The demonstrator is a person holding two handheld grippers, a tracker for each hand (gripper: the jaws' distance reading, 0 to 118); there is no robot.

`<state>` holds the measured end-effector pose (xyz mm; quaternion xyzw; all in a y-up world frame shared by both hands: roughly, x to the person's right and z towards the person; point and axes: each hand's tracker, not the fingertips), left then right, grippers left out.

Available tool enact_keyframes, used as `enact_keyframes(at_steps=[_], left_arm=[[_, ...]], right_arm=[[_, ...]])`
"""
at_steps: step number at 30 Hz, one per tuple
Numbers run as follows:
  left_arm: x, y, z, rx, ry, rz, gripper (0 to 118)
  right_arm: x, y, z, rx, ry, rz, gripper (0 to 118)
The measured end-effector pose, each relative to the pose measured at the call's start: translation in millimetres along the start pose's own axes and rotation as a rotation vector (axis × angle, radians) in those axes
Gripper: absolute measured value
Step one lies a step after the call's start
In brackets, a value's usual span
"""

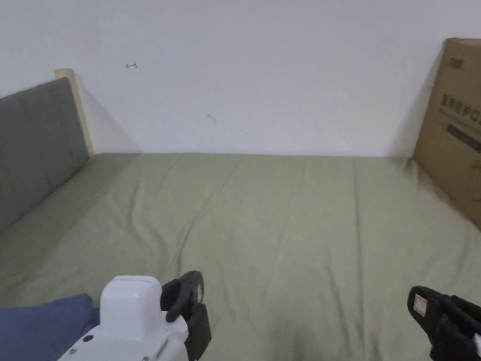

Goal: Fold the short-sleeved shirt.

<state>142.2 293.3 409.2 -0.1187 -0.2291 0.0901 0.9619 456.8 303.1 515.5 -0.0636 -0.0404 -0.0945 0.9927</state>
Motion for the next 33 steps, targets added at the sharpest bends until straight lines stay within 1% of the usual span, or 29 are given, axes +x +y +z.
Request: enact_keyframes(at_steps=[2,3,4,5,6,8,9,12,13,14,15,16,17,18,19,20,21,22,23,27,33], left_arm=[[18.0,-2.5,14.5,0.144,0.063,-0.105,0],[30.7,-4.2,17.3,0.206,0.105,-0.154,0],[37.6,-6.6,24.3,0.273,0.125,-0.196,0],[42.4,-8.7,29.9,0.326,0.138,-0.222,0],[47.0,-10.5,35.0,0.365,0.147,-0.247,0],[56.9,-12.9,37.5,0.403,0.156,-0.284,0],[58.9,-13.8,38.5,0.398,0.158,-0.285,0],[61.1,-12.8,36.5,0.38,0.162,-0.272,1],[59.7,-12.4,36.6,0.367,0.159,-0.263,5],[57.7,-12.2,36.6,0.354,0.149,-0.253,17],[57.6,-11.8,35.0,0.337,0.132,-0.243,51],[55.6,-10.8,34.0,0.315,0.113,-0.235,85],[54.3,-10.2,32.1,0.296,0.104,-0.232,109],[53.7,-11.3,31.2,0.285,0.109,-0.237,118],[54.8,-12.1,30.5,0.29,0.117,-0.24,118],[55.0,-13.9,30.1,0.301,0.123,-0.244,118],[55.3,-13.3,29.4,0.302,0.122,-0.258,118],[54.9,-13.1,28.3,0.297,0.124,-0.26,118],[56.4,-13.9,30.2,0.293,0.123,-0.259,118],[49.5,-13.4,32.7,0.29,0.105,-0.21,118],[43.9,-11.7,34.9,0.292,0.08,-0.189,118]], right_arm=[[-6.0,0.7,19.2,0.221,-0.065,0.101,0],[-8.8,-1.6,23.7,0.296,-0.119,0.153,0],[-11.6,-2.4,25.5,0.331,-0.179,0.196,0],[-13.9,-1.0,24.7,0.311,-0.236,0.223,0],[-16.2,-0.9,21.4,0.284,-0.276,0.223,0],[-12.6,-0.8,21.1,0.255,-0.251,0.191,0],[-10.3,-2.0,20.4,0.236,-0.256,0.169,0],[-6.5,-6.2,20.7,0.214,-0.283,0.163,0],[-5.8,-8.3,21.8,0.212,-0.285,0.17,0],[-5.0,-9.9,22.9,0.211,-0.283,0.174,3],[-4.1,-10.4,24.8,0.209,-0.267,0.179,19],[-3.4,-10.4,26.0,0.203,-0.239,0.187,38],[-2.9,-10.3,26.8,0.197,-0.221,0.192,61],[-4.0,-10.2,26.2,0.188,-0.21,0.197,92],[-4.3,-10.3,25.9,0.185,-0.215,0.2,111],[-5.0,-10.8,25.7,0.182,-0.226,0.205,118],[-5.9,-11.4,24.5,0.181,-0.24,0.209,118],[-7.5,-13.5,26.2,0.215,-0.246,0.211,118],[-8.4,-13.4,25.3,0.199,-0.268,0.216,118],[-9.1,-9.4,27.3,0.198,-0.266,0.22,118],[-15.1,-8.8,26.1,0.186,-0.257,0.205,118]])
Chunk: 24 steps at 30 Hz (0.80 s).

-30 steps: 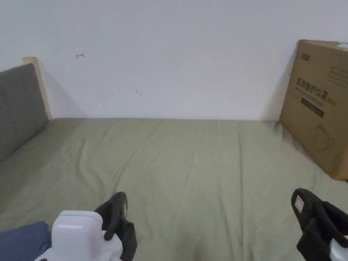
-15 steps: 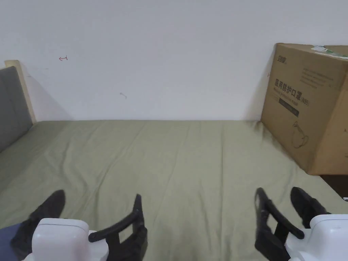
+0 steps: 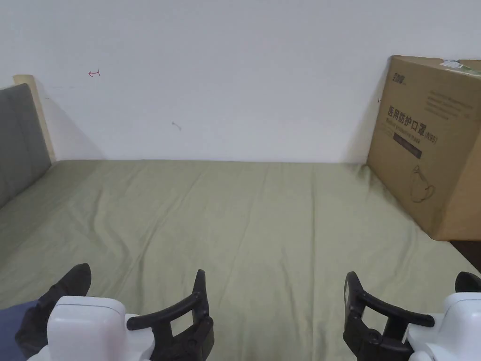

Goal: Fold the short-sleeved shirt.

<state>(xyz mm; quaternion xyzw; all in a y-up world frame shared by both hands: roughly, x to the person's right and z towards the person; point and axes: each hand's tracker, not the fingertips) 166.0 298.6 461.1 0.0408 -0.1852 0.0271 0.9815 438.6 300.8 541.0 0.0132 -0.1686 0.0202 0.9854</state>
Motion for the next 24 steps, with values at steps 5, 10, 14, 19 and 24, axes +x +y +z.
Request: enact_keyframes(at_steps=[5,10,14,19,24], left_arm=[[-3.1,2.5,4.3,0.007,-0.01,-0.026,118],[-14.9,5.9,1.3,-0.032,-0.047,0.023,118],[-16.5,6.0,-4.8,-0.071,-0.031,0.015,118],[-11.4,5.1,-13.3,-0.107,0.103,0.005,118],[-10.5,9.0,-20.1,-0.207,0.152,0.068,118]], right_arm=[[-4.3,-0.9,-2.7,-0.011,0.008,0.004,118],[-9.7,-0.1,-5.0,-0.023,0.015,0.01,118],[-13.9,-0.2,-7.6,-0.039,0.027,0.019,118],[-18.7,-0.4,-9.2,-0.046,0.036,0.031,118],[-21.4,-2.3,-11.1,-0.063,0.044,0.035,118]])
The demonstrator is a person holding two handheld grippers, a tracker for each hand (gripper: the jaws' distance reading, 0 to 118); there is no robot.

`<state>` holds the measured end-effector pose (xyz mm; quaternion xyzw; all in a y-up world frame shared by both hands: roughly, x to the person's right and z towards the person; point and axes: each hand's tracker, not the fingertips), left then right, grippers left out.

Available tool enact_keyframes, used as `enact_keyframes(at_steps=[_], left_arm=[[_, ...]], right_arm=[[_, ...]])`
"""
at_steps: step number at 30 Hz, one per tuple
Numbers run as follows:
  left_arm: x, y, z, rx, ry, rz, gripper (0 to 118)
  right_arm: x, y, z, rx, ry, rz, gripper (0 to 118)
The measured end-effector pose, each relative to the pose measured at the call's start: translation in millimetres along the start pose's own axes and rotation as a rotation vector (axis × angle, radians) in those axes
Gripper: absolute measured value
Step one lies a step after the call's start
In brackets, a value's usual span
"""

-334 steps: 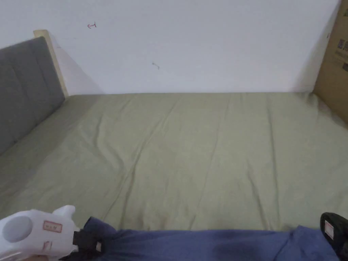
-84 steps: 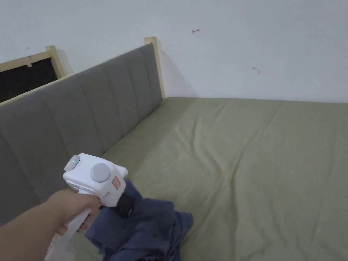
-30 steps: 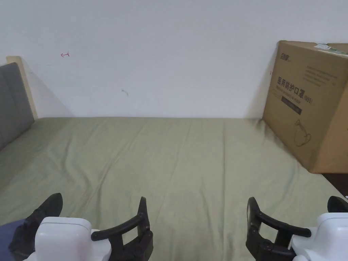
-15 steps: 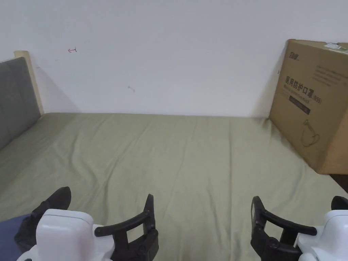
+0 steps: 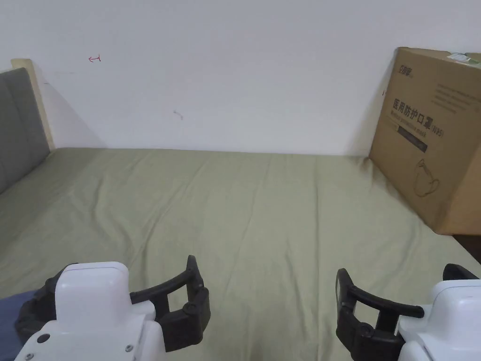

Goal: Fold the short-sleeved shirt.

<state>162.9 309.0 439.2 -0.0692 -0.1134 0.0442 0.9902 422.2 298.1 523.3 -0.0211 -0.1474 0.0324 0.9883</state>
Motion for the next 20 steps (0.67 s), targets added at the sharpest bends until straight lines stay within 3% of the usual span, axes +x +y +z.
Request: enact_keyframes(at_steps=[12,17,20], left_arm=[[16.1,-1.9,-9.1,-0.113,0.073,-0.069,118],[10.2,-2.5,-5.5,-0.125,-0.038,0.04,118],[13.8,-0.7,-7.6,-0.144,0.006,0.032,118]], right_arm=[[0.8,-6.1,-1.7,-0.04,0.0,-0.009,118],[2.9,-7.5,-0.9,-0.044,-0.004,-0.02,118],[5.0,-8.2,-1.0,-0.042,-0.011,-0.025,118]])
